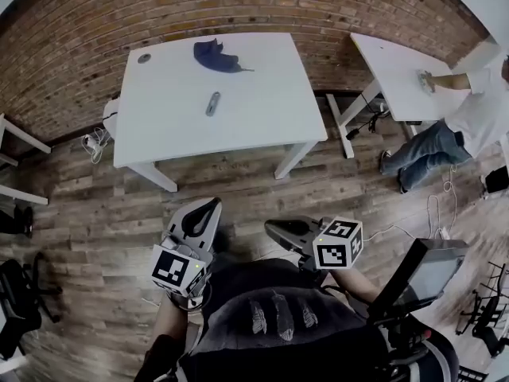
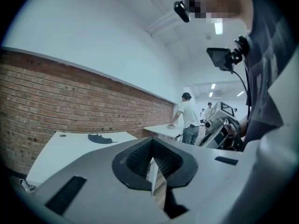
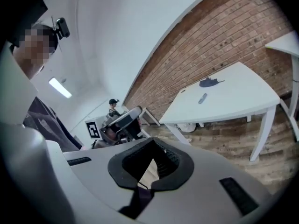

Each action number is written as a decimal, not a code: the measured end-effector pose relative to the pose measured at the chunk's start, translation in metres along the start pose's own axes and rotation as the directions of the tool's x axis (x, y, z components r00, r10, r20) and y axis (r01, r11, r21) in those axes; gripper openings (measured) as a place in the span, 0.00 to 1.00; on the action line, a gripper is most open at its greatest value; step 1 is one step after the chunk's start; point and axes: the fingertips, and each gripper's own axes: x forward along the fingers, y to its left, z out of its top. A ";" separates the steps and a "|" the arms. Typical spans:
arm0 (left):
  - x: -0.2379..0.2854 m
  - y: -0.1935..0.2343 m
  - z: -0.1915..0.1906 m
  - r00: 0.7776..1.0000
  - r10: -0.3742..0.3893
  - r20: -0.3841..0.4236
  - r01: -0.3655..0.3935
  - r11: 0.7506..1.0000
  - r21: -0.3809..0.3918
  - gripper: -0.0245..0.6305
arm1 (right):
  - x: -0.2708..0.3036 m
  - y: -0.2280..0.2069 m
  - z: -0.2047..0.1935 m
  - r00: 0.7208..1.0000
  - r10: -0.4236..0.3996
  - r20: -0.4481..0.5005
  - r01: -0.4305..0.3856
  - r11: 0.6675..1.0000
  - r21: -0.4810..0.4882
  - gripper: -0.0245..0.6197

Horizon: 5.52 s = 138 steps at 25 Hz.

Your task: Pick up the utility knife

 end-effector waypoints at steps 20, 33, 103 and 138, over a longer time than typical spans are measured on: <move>0.016 0.138 0.015 0.998 -0.067 0.004 0.067 0.997 -0.036 0.04 | 0.125 -0.023 0.072 0.997 -0.083 0.006 0.082 0.995 0.057 0.04; 0.125 0.124 0.037 0.991 -0.014 -0.129 0.022 0.998 0.057 0.04 | 0.091 -0.104 0.137 0.991 0.109 0.078 -0.121 0.976 0.179 0.04; 0.280 0.284 -0.205 0.689 -0.040 -0.724 0.110 0.993 0.051 0.43 | 0.103 -0.236 0.198 0.972 -0.231 -0.049 0.237 0.947 0.217 0.04; 0.266 0.128 0.010 0.822 -0.249 -0.512 0.550 0.581 0.601 0.24 | 0.112 -0.205 0.267 0.985 0.128 0.119 -0.149 0.970 0.194 0.35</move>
